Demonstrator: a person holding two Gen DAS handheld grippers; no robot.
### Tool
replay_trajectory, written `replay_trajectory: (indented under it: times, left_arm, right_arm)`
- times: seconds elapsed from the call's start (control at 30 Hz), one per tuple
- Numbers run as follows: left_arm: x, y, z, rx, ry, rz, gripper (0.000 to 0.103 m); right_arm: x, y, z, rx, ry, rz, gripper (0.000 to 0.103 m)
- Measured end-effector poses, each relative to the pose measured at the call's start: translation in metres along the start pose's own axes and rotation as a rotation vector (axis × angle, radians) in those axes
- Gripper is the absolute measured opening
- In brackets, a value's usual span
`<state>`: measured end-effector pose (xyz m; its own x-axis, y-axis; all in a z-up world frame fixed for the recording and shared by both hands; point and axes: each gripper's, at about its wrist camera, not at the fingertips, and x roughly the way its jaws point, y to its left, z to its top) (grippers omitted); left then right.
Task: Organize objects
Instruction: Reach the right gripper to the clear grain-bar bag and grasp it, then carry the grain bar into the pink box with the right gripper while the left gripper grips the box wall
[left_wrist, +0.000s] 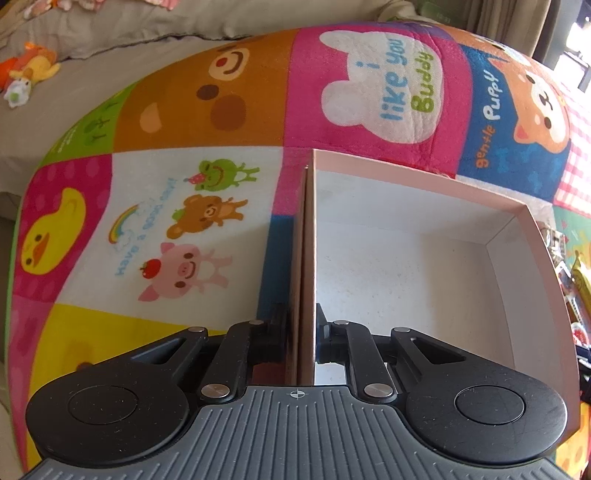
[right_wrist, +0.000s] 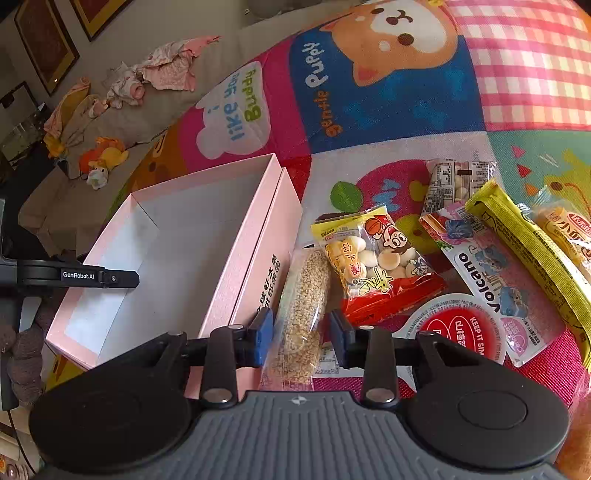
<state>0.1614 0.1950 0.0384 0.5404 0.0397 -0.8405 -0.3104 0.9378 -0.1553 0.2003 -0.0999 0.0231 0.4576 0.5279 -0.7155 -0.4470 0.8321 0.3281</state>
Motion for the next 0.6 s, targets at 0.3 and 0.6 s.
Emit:
replay_trajectory:
  times: [0.3, 0.6]
  left_arm:
    - [-0.003, -0.006, -0.01, 0.0, -0.002, -0.074, 0.015]
    - [-0.005, -0.011, -0.014, 0.053, 0.002, -0.075, 0.015]
  right_arm:
    - [-0.054, -0.001, -0.037, -0.103, 0.064, -0.115, 0.032]
    - [-0.079, 0.019, -0.067, -0.289, 0.049, -0.225, 0.035]
